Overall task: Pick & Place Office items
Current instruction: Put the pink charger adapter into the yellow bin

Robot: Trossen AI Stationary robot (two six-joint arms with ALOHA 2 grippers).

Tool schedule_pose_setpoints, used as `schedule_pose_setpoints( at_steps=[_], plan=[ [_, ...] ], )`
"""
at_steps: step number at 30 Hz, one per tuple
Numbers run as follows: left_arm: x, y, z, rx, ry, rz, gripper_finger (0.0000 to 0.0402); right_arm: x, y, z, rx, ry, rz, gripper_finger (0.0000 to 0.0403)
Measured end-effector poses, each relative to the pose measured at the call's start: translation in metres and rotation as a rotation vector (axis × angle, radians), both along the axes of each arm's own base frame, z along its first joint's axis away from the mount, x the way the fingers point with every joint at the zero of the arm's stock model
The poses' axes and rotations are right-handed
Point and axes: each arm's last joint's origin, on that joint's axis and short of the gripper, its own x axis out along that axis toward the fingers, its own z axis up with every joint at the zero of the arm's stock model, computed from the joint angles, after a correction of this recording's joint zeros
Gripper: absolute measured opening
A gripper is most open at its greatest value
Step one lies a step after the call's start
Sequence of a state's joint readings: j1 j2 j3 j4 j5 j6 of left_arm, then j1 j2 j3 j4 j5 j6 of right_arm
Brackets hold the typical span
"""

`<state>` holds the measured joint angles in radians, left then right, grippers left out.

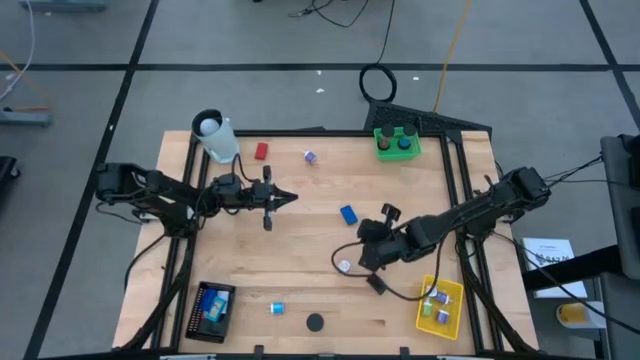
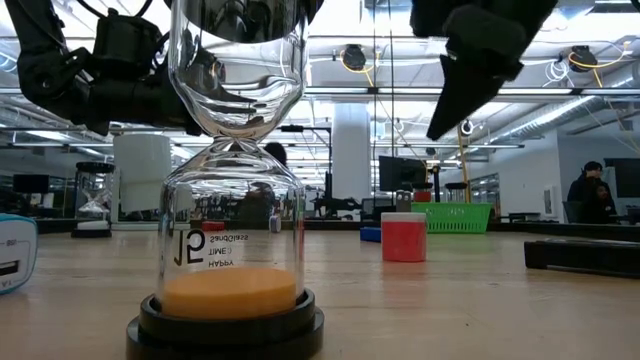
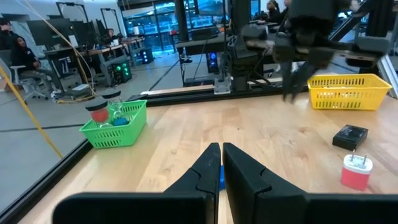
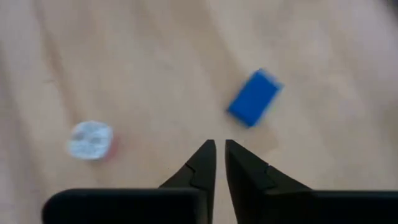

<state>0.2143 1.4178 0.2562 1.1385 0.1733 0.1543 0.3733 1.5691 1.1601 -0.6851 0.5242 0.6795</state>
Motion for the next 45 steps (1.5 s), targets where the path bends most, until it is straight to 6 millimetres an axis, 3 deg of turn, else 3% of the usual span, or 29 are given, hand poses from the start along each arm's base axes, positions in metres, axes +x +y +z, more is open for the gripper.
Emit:
schedule_pose_setpoints(
  at_steps=[5,9,20,26,32,45],
  plan=[
    [0.0,0.0,0.0,0.0,0.002,0.0,0.0026,0.006,0.018,0.008,0.202,-0.082,0.03,0.0071],
    [0.0,0.0,-0.001,0.0,0.006,0.0,0.0026,0.005,0.029,0.006,0.224,-0.077,0.088,0.011],
    [0.0,0.0,-0.001,-0.003,0.013,0.0,0.0026,0.031,0.05,-0.043,0.205,-0.044,0.166,0.0254],
    [0.0,0.0,-0.002,-0.004,0.016,-0.001,0.0026,0.038,0.051,-0.055,0.175,-0.054,0.149,0.0308],
    [0.0,0.0,-0.002,-0.007,0.021,0.0,0.0026,0.043,0.048,-0.066,0.148,-0.042,0.139,0.0292],
    [0.0,0.0,-0.002,-0.007,0.022,0.0,0.0026,0.047,0.043,-0.077,0.237,0.013,0.141,0.0178]
  ],
)
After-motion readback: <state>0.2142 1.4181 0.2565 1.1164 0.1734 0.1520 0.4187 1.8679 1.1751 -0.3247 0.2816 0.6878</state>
